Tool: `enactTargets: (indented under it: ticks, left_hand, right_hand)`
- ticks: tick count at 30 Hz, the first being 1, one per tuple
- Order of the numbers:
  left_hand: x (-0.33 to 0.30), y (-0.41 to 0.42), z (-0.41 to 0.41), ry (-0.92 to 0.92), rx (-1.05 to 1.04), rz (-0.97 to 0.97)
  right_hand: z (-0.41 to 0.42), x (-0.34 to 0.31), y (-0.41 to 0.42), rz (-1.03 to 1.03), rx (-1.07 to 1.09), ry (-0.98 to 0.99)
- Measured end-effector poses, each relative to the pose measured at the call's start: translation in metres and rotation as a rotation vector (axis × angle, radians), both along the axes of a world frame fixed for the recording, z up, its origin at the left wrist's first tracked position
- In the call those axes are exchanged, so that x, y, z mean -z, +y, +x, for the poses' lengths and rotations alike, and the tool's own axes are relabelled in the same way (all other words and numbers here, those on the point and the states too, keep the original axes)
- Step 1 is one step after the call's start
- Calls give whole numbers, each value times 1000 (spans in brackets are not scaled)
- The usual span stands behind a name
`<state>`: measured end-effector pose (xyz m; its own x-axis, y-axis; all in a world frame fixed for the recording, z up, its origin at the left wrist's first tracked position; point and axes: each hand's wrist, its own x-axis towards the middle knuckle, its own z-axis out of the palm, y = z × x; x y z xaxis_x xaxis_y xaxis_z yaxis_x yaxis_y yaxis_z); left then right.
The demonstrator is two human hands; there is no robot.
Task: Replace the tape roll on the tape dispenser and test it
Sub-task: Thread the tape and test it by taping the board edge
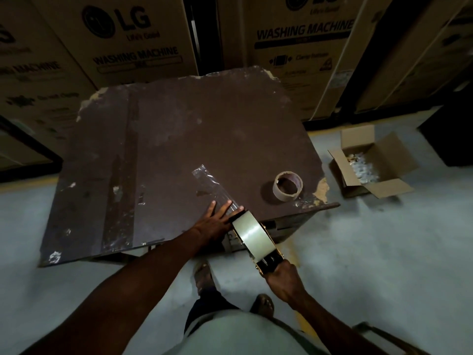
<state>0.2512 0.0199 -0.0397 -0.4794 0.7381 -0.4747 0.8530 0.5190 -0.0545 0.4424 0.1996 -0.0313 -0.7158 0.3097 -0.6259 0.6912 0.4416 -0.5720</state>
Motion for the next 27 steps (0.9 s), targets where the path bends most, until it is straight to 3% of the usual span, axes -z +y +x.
enactTargets:
  ticks: [27]
  left_hand:
    - [-7,0,-5,-76,11,-28]
  right_hand:
    - [-8,-23,-20,-24,79,-70]
